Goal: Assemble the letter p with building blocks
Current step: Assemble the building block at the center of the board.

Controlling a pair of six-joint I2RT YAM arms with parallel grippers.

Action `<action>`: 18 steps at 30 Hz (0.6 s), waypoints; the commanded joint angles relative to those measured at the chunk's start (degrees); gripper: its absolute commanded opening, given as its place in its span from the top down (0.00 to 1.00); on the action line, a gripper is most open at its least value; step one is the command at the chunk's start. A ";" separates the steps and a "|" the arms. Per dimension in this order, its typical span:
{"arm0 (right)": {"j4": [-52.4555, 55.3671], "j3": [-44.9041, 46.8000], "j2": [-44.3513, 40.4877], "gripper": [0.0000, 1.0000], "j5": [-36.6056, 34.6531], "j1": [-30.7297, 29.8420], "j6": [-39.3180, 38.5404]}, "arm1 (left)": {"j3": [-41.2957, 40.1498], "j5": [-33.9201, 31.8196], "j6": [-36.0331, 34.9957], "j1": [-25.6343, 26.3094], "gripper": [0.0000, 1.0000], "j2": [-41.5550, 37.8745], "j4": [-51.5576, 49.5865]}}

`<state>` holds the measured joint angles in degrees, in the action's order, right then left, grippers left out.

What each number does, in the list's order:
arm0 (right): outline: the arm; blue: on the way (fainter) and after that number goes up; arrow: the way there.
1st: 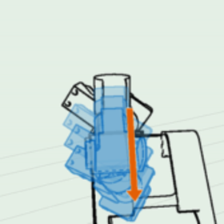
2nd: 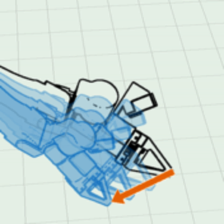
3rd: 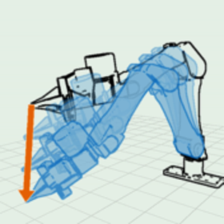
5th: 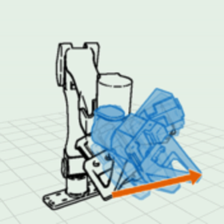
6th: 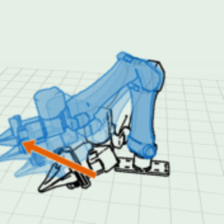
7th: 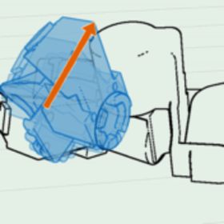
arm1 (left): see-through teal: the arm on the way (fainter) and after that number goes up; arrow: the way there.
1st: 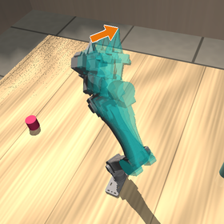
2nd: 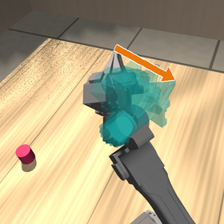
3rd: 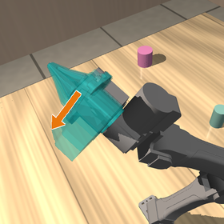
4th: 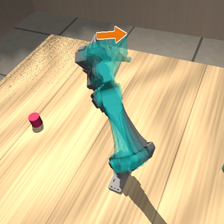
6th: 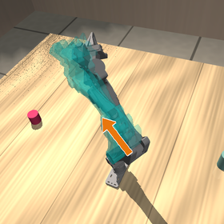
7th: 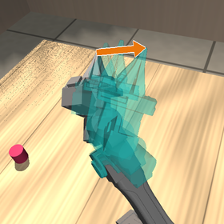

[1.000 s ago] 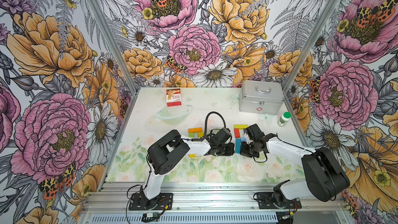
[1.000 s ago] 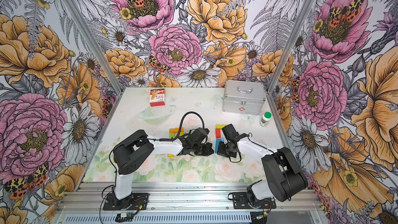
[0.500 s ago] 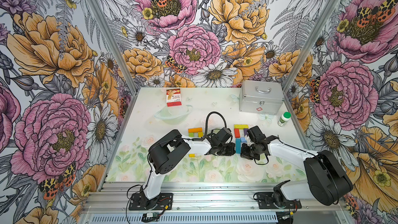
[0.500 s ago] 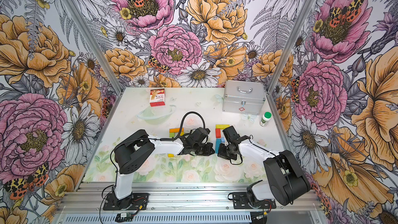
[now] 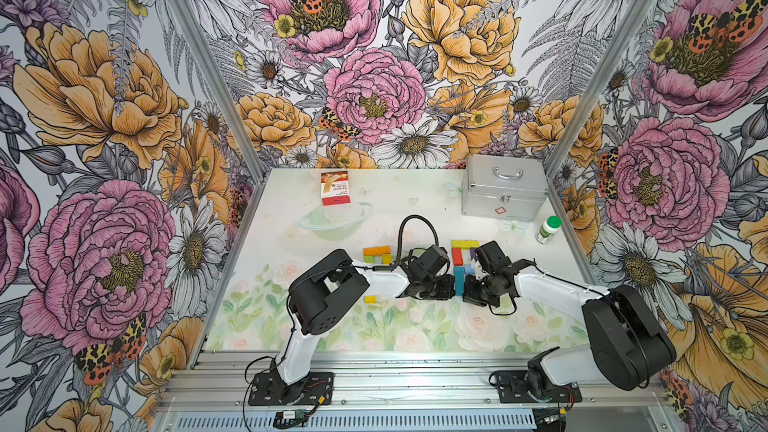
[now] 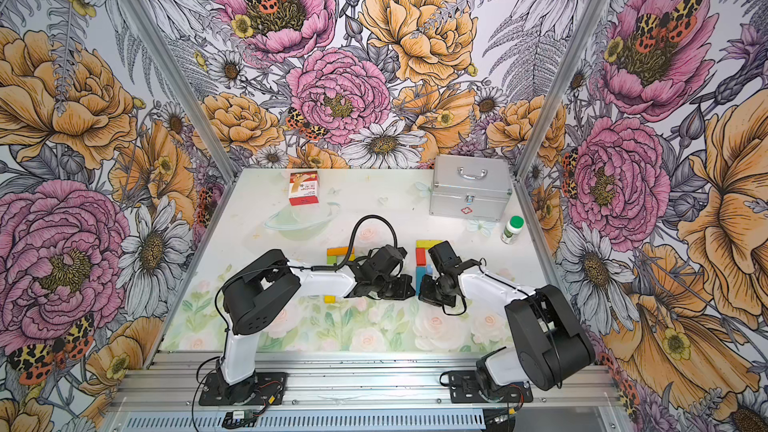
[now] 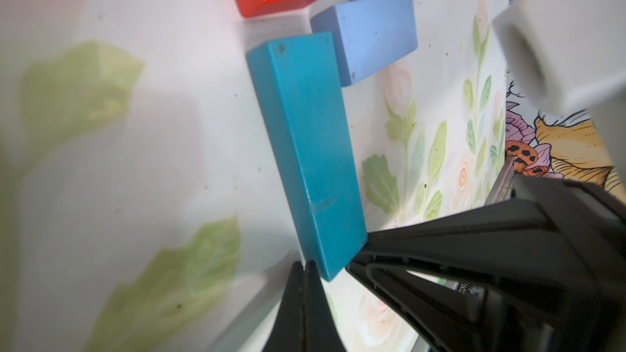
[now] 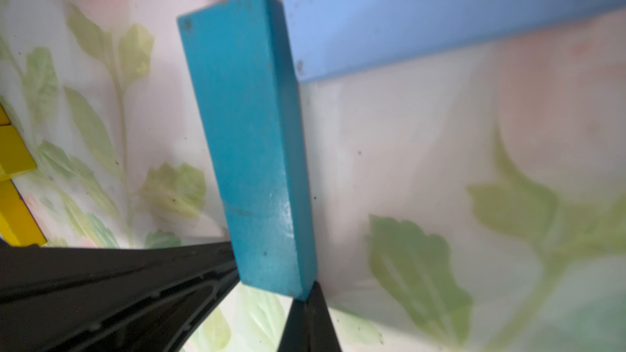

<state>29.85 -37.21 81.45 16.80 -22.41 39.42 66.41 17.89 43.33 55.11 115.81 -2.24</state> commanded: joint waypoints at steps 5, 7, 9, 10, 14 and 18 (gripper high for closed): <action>-0.62 -0.85 0.99 1.00 -1.07 0.27 -0.18 | 1.71 1.55 -1.42 -0.27 1.00 1.35 -0.54; -0.58 -0.81 0.67 1.00 -0.80 0.27 -0.07 | 1.58 1.13 -1.47 -0.34 1.00 1.17 -0.67; -0.38 -0.50 -0.11 1.00 -0.63 0.35 0.02 | 1.11 0.30 -1.24 -0.57 1.00 0.74 -0.81; -0.27 -0.33 -0.62 1.00 -0.65 0.49 -0.03 | 0.72 -0.25 -0.99 -0.72 1.00 0.40 -0.83; 2.00 -0.60 -2.60 1.00 -1.01 2.16 -1.00 | 0.36 -1.37 -0.39 -1.83 1.00 -0.03 -0.70; 4.43 -1.56 -4.07 1.00 -1.00 5.94 -3.34 | 1.65 -1.15 -0.18 -2.73 1.00 0.79 -0.85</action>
<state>32.10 -37.30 78.98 16.71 -18.35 38.37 67.13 17.80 43.18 53.28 116.11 -2.76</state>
